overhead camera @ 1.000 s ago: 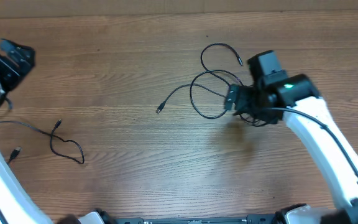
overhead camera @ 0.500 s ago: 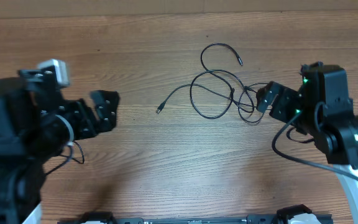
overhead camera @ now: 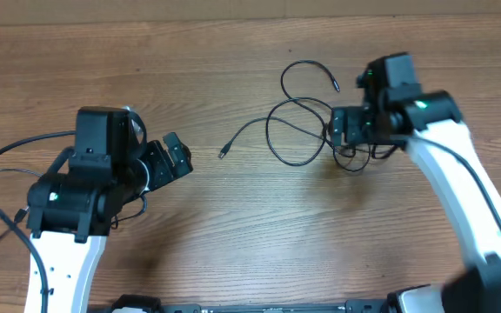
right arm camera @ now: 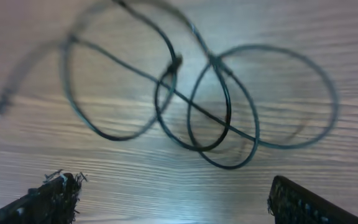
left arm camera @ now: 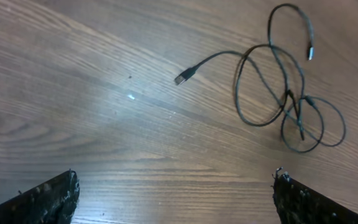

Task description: Untangle cables

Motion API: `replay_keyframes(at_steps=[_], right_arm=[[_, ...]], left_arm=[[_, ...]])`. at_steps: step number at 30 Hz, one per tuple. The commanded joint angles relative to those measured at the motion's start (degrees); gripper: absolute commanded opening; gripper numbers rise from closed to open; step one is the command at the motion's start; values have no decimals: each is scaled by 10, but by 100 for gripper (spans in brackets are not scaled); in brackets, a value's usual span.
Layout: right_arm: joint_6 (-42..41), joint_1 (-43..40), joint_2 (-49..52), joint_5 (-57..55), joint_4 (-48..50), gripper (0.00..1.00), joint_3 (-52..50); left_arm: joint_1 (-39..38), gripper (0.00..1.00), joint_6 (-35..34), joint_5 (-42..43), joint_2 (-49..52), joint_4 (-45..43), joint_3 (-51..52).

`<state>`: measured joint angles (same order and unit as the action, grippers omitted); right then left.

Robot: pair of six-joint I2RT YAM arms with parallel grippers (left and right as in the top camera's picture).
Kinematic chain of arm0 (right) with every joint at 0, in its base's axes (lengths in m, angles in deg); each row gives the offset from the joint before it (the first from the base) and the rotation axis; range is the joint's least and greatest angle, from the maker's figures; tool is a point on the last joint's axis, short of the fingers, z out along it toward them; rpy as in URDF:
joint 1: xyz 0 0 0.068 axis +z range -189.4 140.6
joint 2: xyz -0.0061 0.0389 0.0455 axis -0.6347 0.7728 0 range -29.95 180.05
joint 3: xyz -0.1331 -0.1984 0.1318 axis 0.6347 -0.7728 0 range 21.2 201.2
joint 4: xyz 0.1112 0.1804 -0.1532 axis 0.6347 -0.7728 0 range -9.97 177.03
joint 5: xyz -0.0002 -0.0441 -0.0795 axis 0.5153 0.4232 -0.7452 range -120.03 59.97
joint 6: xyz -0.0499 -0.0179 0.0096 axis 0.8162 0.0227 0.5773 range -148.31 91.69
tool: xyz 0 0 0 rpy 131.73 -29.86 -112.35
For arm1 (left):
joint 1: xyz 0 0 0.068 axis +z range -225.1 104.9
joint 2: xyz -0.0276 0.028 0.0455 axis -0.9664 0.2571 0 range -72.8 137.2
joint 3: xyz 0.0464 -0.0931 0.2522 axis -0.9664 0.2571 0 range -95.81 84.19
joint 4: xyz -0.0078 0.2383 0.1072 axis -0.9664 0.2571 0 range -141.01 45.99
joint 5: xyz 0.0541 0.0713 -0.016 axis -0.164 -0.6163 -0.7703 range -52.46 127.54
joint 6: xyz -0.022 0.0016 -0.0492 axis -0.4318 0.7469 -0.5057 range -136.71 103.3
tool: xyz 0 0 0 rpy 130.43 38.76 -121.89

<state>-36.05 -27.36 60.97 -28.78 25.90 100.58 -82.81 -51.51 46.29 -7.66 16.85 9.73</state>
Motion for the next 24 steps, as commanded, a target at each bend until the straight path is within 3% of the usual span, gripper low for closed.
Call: replay_keyframes(at_steps=[1,11,16,19,20,21,24], right_arm=[[51,-1,66,3,8,96,-7],[94,7,196,54,51,79,-10],[93,26,211,53,66,50,-22],[77,38,211,55,67,23,-22],[70,43,211,60,66,9,-20],[63,47,211,68,64,4,-18],[58,57,209,122,41,4,11]], left_arm=[[-3,100,-16,0,5,-3,7],[-3,99,-16,-2,7,-24,7],[-3,100,-16,-2,12,-21,7],[-3,99,-16,-2,12,-21,7],[-3,99,-16,-2,12,-22,7],[-3,100,-16,-2,13,-22,7],[-3,99,-16,-2,15,-22,7]])
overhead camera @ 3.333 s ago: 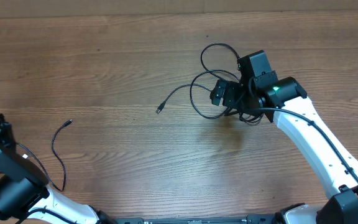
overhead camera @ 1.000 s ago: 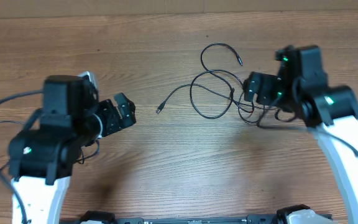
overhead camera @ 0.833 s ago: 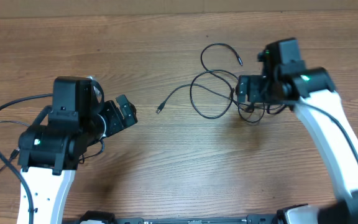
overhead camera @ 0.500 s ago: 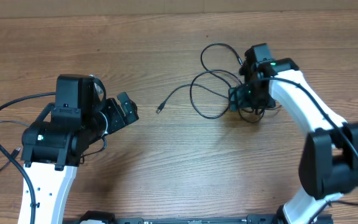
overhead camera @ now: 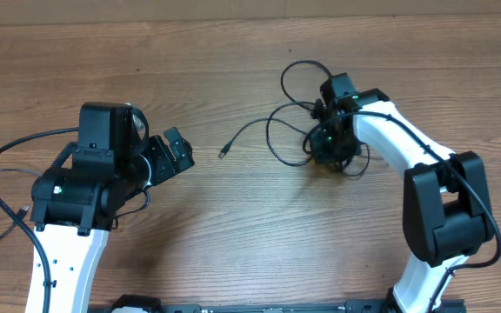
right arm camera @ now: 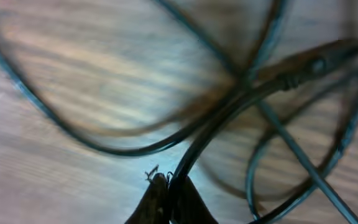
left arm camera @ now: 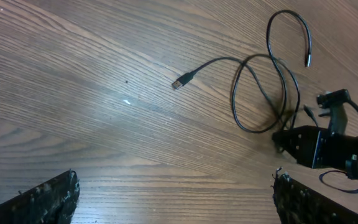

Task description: Untangle cables

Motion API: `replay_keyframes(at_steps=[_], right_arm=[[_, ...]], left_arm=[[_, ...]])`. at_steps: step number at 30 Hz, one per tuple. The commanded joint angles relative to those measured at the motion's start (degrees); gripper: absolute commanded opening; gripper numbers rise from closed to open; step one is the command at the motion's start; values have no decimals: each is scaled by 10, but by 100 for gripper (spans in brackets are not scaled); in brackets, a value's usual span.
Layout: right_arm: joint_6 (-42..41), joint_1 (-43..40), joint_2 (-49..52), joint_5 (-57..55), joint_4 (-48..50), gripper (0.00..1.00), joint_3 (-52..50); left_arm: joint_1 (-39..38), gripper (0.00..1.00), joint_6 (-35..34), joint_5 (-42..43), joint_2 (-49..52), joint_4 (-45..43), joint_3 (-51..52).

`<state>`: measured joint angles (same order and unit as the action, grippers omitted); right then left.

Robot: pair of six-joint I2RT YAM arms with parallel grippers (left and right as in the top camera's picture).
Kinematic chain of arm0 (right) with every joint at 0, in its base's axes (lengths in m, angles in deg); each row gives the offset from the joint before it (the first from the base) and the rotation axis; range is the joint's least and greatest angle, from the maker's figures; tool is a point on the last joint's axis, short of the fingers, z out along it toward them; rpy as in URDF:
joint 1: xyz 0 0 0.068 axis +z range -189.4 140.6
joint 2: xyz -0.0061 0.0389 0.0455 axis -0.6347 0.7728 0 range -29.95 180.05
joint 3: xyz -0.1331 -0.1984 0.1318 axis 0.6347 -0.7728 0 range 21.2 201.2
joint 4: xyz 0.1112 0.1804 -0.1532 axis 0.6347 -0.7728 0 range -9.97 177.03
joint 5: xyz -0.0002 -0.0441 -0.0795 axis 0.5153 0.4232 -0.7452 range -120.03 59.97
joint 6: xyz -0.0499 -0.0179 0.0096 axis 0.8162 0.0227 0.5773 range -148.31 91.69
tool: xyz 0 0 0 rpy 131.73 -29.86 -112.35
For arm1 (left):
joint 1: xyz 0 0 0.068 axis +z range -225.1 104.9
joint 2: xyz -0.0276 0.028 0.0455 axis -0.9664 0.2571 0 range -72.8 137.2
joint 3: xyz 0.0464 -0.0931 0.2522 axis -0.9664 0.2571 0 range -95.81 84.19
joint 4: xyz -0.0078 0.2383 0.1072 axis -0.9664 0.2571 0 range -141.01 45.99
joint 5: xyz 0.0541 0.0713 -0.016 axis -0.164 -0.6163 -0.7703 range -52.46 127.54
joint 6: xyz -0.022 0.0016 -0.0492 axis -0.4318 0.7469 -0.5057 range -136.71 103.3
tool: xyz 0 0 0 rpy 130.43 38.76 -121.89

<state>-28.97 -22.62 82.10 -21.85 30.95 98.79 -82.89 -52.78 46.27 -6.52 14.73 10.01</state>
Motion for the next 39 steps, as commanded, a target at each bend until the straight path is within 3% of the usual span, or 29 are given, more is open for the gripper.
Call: replay_keyframes(at_steps=[1,13,16,26,29,32,39], right_arm=[[-12,11,-3,73,-25,4,49],[-23,12,-68,245,-188,4,391],[-23,12,-82,290,-191,4,428],[-26,12,-104,364,-178,4,442],[-42,12,-104,374,-176,4,442],[-80,8,-104,374,-161,4,442],[-96,-39,-104,369,-70,4,442]], left_arm=[[-2,99,-4,-2,5,-1,5],[-2,99,-19,8,31,0,5],[-2,100,-19,8,34,-2,5],[-2,100,-15,45,40,-26,5],[-7,100,66,102,40,-60,5],[-18,100,125,106,41,-74,5],[-25,99,149,107,48,-76,18]])
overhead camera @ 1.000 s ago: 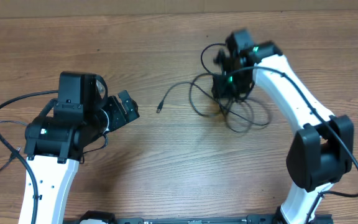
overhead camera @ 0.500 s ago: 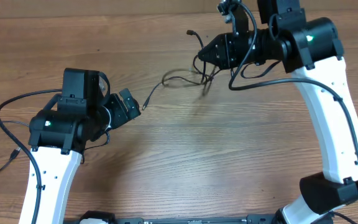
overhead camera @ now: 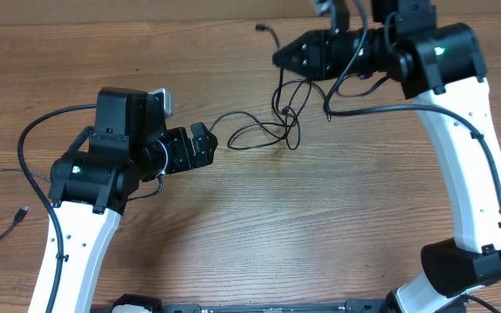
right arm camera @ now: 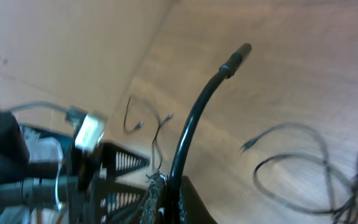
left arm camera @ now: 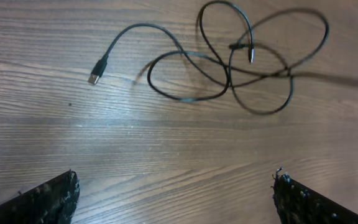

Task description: Untangle cables

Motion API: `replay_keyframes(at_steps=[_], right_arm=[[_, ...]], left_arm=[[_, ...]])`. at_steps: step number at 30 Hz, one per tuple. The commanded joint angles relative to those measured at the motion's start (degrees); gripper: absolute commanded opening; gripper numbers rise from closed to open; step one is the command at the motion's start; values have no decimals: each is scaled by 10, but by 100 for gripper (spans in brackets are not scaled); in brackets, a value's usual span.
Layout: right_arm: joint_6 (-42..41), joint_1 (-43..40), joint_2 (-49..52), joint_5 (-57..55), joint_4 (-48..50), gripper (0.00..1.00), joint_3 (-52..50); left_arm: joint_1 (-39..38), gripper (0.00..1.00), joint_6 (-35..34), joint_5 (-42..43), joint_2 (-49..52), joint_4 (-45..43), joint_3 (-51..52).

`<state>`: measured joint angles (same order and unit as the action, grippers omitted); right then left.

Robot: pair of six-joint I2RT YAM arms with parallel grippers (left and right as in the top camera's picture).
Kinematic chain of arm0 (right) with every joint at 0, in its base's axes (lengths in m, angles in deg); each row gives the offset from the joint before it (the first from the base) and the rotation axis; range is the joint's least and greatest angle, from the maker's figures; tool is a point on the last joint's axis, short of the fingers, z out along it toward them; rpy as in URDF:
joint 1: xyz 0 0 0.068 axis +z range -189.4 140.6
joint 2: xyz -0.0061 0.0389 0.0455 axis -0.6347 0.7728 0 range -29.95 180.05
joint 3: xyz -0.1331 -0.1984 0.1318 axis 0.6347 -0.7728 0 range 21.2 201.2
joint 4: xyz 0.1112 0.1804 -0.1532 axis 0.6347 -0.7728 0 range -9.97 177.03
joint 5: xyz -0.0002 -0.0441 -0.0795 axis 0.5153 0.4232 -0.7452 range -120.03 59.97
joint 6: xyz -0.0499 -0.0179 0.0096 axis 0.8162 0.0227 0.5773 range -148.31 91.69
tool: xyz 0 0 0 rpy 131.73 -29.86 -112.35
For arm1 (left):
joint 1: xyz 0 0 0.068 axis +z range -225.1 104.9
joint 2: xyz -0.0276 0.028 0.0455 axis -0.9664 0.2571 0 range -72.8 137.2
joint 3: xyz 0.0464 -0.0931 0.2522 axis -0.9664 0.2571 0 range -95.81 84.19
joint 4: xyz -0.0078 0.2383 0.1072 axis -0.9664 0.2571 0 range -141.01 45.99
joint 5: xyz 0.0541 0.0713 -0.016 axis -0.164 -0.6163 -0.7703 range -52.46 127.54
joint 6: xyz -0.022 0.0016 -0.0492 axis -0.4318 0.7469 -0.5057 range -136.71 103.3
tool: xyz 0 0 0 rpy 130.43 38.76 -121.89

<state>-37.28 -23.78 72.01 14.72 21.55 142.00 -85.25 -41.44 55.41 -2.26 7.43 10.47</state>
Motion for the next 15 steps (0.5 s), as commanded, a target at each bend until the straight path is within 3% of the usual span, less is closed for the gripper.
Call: replay_keyframes(at_steps=[1,7,15], right_arm=[[-14,-31,-3,4,32,4,10],[-16,-31,-3,3,58,4,10],[-61,-32,-5,4,54,4,10]], left_arm=[[-2,100,36,21,6,-6,18],[-19,100,134,149,6,-96,72],[-116,99,157,128,22,-351,183]])
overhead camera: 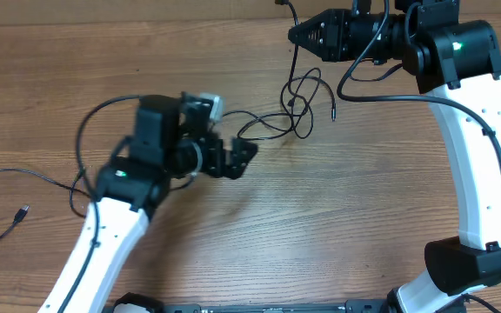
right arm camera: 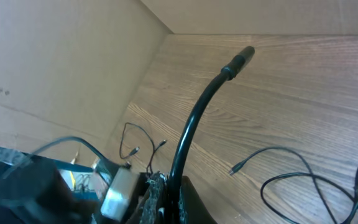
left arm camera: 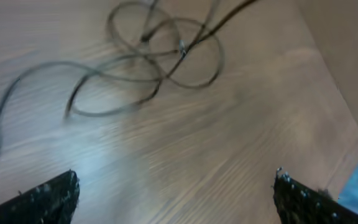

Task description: Untangle cables

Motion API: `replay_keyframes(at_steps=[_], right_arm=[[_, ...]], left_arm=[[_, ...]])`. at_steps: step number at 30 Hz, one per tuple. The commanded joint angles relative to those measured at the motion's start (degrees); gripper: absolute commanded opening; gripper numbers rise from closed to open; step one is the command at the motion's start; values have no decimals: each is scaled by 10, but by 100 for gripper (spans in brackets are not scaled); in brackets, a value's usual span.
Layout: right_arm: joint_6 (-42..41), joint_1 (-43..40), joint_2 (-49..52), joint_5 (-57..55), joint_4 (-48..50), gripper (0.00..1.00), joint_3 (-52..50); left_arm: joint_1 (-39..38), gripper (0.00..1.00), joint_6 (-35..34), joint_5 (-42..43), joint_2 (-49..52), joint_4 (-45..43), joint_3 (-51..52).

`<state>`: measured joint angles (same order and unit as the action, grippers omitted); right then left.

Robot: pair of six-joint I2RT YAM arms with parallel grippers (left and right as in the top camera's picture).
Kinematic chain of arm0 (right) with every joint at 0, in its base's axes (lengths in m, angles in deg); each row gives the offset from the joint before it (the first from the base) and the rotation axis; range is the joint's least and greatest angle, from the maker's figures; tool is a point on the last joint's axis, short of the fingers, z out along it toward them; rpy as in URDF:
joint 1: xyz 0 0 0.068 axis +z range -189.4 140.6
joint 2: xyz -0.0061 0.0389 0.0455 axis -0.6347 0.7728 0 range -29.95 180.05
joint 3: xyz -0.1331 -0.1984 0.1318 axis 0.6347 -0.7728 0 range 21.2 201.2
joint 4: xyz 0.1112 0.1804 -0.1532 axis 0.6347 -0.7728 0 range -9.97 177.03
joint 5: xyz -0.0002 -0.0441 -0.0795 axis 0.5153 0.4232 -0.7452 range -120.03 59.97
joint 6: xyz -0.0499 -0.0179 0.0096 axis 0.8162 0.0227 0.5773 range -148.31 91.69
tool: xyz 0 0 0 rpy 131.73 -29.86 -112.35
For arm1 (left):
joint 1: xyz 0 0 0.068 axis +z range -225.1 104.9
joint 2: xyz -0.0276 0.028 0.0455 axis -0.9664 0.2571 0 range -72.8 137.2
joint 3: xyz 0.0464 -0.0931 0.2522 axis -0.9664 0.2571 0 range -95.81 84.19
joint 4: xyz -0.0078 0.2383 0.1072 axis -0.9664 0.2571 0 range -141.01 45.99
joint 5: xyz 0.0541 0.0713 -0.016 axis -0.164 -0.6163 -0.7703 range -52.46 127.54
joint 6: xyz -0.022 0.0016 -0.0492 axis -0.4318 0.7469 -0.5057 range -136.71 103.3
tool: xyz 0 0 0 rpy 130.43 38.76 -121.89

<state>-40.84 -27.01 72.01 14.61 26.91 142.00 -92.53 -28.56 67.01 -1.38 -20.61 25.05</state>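
A thin black cable tangle [overhead camera: 298, 103] lies in loops on the wooden table, with one strand rising to my right gripper [overhead camera: 296, 35] at the far edge. That gripper [right arm camera: 169, 193] is shut on the strand, and the cable's short end [right arm camera: 243, 55] sticks out past the jaws. Loops [right arm camera: 319, 180] and a small plug [right arm camera: 235, 168] show below it. My left gripper [overhead camera: 249, 153] stands open just left of the tangle. In the left wrist view its fingers [left arm camera: 48, 196] are spread wide, with the loops [left arm camera: 148, 65] ahead and a USB plug at the left edge.
A second thin black cable [overhead camera: 7, 178] runs along the table's left side and ends in a plug [overhead camera: 24, 210]. A cardboard wall [right arm camera: 55, 56] borders the table's far edge. The tangle's loose plug tip [overhead camera: 333, 115] hangs by its right side.
My left arm has moved right and now has its open gripper close to the tangle's left side. The right gripper, still shut on the strand, has shifted slightly right at the far edge.
My right gripper was open over the tangle on the table, then shut on a strand low among the loops. It then held that strand raised at the far edge, with the tangle drawn leftward. My open left gripper has come right to the tangle.
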Motion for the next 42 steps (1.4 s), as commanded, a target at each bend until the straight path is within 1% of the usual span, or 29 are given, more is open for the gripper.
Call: replay_keyframes(at_steps=[1,3,4,5,9,12,16,20,22,26,28,30,31,35,36,37,39,42], right_arm=[[-27,1,-5,5,1,4,10],[-28,1,-6,5,0,4,10],[-40,1,-9,7,0,4,11],[-49,1,-11,7,1,4,11],[-55,1,-21,6,1,4,11],[-55,0,-25,4,1,4,11],[-55,-2,-26,4,0,4,11],[-55,-2,-26,4,1,4,11],[-55,-1,-26,4,1,4,11],[-55,-1,-26,4,-1,4,11],[-55,-1,-26,4,-2,4,11],[-55,-1,-26,4,-8,4,11],[-55,-1,-26,4,-11,4,11],[-55,-1,-26,-15,-35,4,11],[-55,-1,-26,-35,-45,4,11],[-55,-1,-26,-64,-59,4,11],[-55,-1,-26,-127,-90,4,11],[-55,-2,-26,-177,-115,4,11]], left_arm=[[-57,100,29,1,19,-101,46],[-84,100,29,-45,37,-151,61],[-105,100,28,-96,59,-179,66],[-117,100,28,-122,75,-193,66],[-149,100,29,-190,134,-243,66],[-158,99,28,-245,173,-260,66],[-158,100,35,-256,215,-260,66],[-158,99,82,-274,252,-270,66],[-158,99,83,-293,268,-281,66],[-158,99,82,-295,291,-297,66],[-158,92,82,-296,297,-303,66],[-157,69,83,-301,301,-310,66],[-156,62,83,-301,302,-314,66],[-155,24,83,-303,302,-333,66],[-155,17,82,-313,302,-339,66],[-155,5,82,-330,301,-342,66],[-155,4,82,-372,301,-340,62],[-155,4,80,-402,300,-333,59]])
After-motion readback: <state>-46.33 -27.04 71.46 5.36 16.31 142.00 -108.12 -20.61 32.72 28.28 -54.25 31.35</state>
